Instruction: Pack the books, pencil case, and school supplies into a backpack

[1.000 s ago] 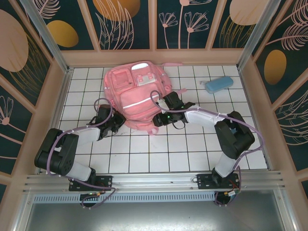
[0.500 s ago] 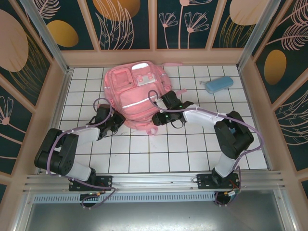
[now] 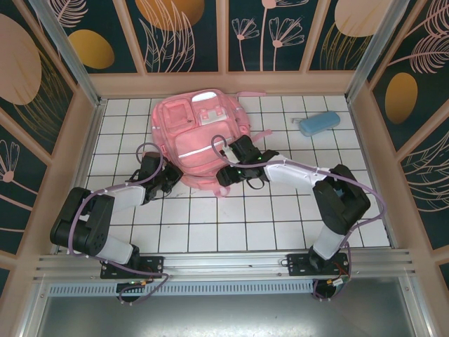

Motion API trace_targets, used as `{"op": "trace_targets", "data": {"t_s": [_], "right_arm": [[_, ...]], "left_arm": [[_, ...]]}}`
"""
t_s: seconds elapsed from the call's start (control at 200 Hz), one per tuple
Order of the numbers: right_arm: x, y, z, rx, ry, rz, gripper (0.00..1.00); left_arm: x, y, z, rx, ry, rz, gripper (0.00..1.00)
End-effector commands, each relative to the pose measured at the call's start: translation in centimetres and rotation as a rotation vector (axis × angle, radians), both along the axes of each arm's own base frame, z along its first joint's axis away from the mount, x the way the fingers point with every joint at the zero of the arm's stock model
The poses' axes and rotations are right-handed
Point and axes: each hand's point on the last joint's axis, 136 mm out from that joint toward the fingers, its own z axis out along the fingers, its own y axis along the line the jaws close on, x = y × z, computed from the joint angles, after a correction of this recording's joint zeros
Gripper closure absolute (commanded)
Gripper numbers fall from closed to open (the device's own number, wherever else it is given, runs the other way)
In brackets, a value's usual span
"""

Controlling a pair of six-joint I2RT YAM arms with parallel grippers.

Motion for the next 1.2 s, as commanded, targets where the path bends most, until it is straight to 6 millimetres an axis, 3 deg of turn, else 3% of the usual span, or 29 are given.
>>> {"op": "trace_targets", "data": {"t_s": [0.0, 0.385, 0.716, 0.811, 1.001, 1.196], "right_arm": [[1.6, 0.0, 3.3, 0.03, -0.1, -0.061, 0.37], [0.4, 1.7, 1.5, 0.054, -0.02, 0.023, 0.43], [0.9, 1.9, 0.4, 0.022, -0.009, 0.027, 0.4], [0.7, 2.2, 0.5, 0.03, -0.002, 0.045, 0.47], [-0.5, 2.3, 0.5, 0.005, -0.004, 0.075, 0.72], [-0.7, 2.0, -0.5, -0.046, -0.006, 0.074, 0.82]], "left_arm": [[0.7, -0.1, 0.9, 0.007, -0.042, -0.012, 0.94], [0.7, -0.1, 1.0, 0.004, -0.043, -0.015, 0.94], [0.7, -0.3, 1.0, 0.0, -0.043, -0.018, 0.94], [0.7, -0.3, 1.1, -0.001, -0.045, -0.02, 0.94], [0.9, -0.4, 1.2, -0.005, -0.047, -0.02, 0.94], [0.9, -0.5, 1.2, -0.008, -0.049, -0.023, 0.94]]}}
